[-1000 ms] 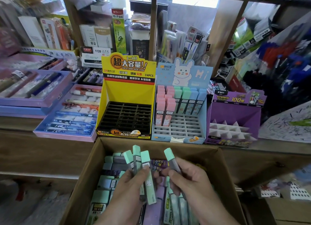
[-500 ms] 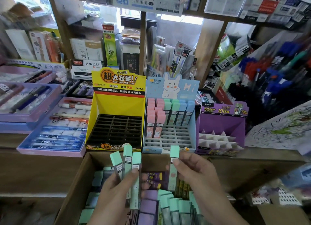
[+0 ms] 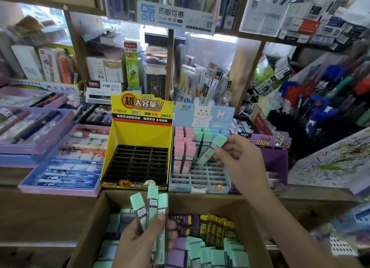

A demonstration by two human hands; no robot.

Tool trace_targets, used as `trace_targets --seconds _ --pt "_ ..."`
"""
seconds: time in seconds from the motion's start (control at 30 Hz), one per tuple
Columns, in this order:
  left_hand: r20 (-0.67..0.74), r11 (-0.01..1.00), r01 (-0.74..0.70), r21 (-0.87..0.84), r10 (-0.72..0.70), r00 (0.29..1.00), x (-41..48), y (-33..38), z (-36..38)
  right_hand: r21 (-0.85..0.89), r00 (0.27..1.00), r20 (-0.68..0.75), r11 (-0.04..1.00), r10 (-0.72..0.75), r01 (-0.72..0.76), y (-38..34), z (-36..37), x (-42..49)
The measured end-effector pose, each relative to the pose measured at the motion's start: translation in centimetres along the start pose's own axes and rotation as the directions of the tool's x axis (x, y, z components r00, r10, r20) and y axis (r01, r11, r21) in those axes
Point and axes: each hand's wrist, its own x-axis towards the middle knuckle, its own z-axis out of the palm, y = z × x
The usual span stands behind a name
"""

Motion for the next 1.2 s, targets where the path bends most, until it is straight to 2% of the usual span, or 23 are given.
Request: trace_targets --seconds 0.13,0.27,0.73,0.93,1.2 --pt "-0.012 0.999 -0.028 0.038 0.028 1.000 -0.4 0.4 0.2 -0.134 1.000 -0.002 0.991 -0.001 0.001 0.4 0.9 2.1" --pt "-0.030 1.000 0.012 0.027 -0.011 0.999 -0.2 0.4 -0.1 -0.206 0.999 0.033 0.979 -0.009 0.015 0.8 1.5 3.0" --pt "-0.044 0.995 -0.038 0.089 0.042 0.998 -0.5 0.5 0.3 -0.376 0.993 0.114 0.926 0.023 0.021 0.5 1.9 4.0" --pt "-0.031 0.996 -0.032 0.084 0.035 0.999 -0.4 0.2 0.1 -0.222 0.986 0.114 0.971 0.119 -0.091 1.1 3.3 4.3" --pt "-0.002 0.995 -0.056 0.081 0.056 0.998 -0.1 -0.4 -0.1 -0.246 0.991 0.066 0.964 0.120 -0.100 1.7 3.6 4.6"
